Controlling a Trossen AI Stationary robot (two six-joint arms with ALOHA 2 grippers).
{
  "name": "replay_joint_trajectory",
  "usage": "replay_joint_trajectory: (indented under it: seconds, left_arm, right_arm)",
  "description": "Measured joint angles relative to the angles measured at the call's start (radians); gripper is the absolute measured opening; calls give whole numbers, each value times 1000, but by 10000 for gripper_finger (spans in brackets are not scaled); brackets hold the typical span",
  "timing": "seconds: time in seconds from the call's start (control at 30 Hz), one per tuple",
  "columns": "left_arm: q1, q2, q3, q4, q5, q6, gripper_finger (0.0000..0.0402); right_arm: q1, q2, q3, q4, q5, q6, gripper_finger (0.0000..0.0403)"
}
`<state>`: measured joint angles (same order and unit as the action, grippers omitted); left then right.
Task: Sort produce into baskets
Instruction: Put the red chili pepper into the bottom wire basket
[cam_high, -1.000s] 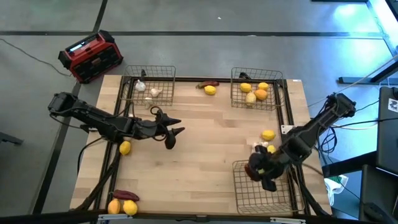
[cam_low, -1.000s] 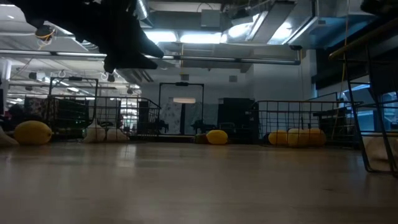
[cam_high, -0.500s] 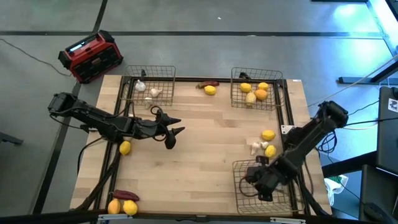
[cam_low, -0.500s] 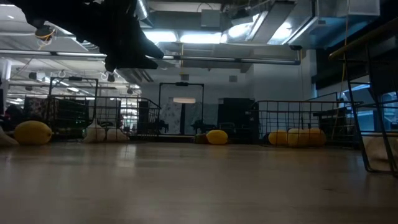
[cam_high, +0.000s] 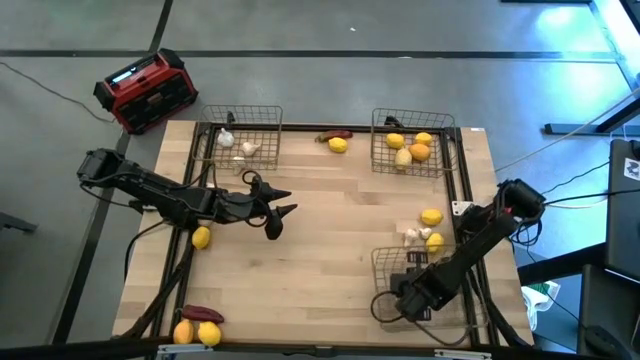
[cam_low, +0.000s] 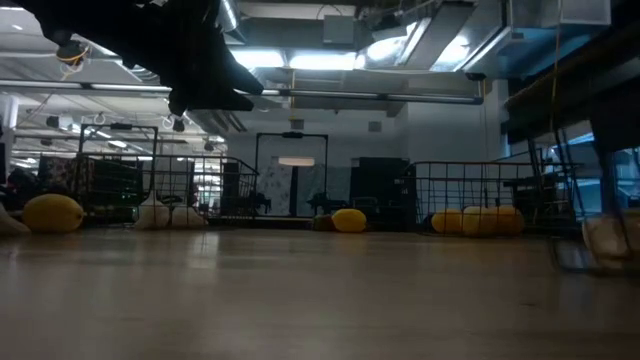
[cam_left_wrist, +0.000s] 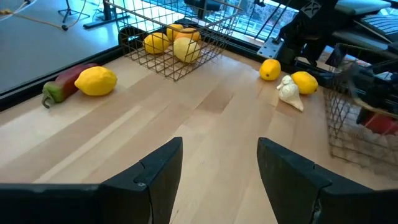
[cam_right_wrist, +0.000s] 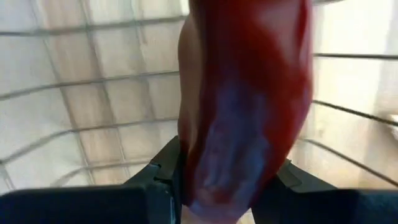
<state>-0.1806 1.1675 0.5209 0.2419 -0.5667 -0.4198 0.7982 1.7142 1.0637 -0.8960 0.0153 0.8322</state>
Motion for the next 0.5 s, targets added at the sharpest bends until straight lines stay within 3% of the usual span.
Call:
replay_joint_trajectory:
  seconds: [0.3,0.5]
  left_arm:
    - [0,0,0,0,0,0,203]
    - [0,0,0,0,0,-1,203]
  right_arm:
    - [0,24,0,4,5,-1,121]
    - [0,24,0,8,18,36,158]
